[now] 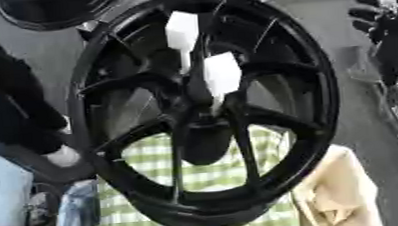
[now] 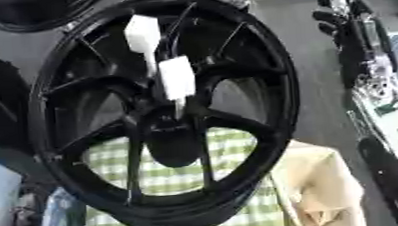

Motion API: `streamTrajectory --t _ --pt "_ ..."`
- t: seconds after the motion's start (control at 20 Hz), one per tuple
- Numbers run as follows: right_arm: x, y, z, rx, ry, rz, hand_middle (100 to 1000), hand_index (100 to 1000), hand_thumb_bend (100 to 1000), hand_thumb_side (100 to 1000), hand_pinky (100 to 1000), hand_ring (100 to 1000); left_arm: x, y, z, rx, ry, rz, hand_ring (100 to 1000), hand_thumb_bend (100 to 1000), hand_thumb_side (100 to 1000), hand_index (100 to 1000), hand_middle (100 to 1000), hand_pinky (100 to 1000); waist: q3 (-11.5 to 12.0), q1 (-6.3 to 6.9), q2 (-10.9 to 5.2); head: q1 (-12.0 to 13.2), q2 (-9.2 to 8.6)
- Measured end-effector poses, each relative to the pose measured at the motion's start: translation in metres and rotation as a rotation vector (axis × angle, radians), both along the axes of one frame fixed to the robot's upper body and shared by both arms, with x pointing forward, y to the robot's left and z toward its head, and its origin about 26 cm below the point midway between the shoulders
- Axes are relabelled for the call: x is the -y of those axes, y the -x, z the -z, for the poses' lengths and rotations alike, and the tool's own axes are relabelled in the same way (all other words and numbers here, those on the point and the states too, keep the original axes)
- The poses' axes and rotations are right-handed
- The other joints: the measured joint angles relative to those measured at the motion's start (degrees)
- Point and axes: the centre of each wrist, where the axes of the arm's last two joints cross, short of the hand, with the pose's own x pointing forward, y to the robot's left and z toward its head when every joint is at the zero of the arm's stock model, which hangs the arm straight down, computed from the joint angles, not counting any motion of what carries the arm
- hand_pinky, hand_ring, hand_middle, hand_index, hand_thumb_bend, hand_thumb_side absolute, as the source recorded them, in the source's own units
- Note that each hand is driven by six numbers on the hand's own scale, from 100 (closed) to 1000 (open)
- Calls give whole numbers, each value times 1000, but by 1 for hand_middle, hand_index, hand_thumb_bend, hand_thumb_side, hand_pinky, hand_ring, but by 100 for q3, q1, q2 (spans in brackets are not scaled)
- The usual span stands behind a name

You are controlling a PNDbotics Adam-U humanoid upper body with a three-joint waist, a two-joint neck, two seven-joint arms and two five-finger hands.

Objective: Pull the pin out of the wheel hub.

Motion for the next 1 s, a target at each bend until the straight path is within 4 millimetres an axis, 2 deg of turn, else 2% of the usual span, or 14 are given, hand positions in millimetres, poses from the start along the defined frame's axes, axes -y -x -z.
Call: streamTrajectory --t 0.55,0.7,0.75,0.8,0.85,1.0 --pt "1 0 -1 0 1 1 780 865 100 751 882 798 2 -1 4 -2 4 0 731 263 743 790 734 777 25 0 7 -60 1" --pt "3 0 -4 1 14 3 784 868 100 728 882 803 1 0 6 -10 3 -4 731 263 743 789 735 777 44 2 20 -66 0" --pt "4 0 -7 5 27 1 785 868 100 725 882 804 1 1 7 -11 3 -5 731 263 743 789 735 777 45 2 21 -70 0" --pt "4 0 -11 14 42 -4 787 874 100 786 882 811 1 1 8 -14 3 -6 731 263 741 789 735 777 45 3 21 -75 0" --pt "4 0 -17 25 63 -14 794 876 100 683 882 814 0 1 8 -17 2 -8 732 263 741 789 735 777 45 2 21 -78 0" --pt "0 1 -50 87 188 -86 816 891 100 626 886 838 -1 2 12 -30 0 -14 732 262 736 788 735 777 22 -14 5 -72 0"
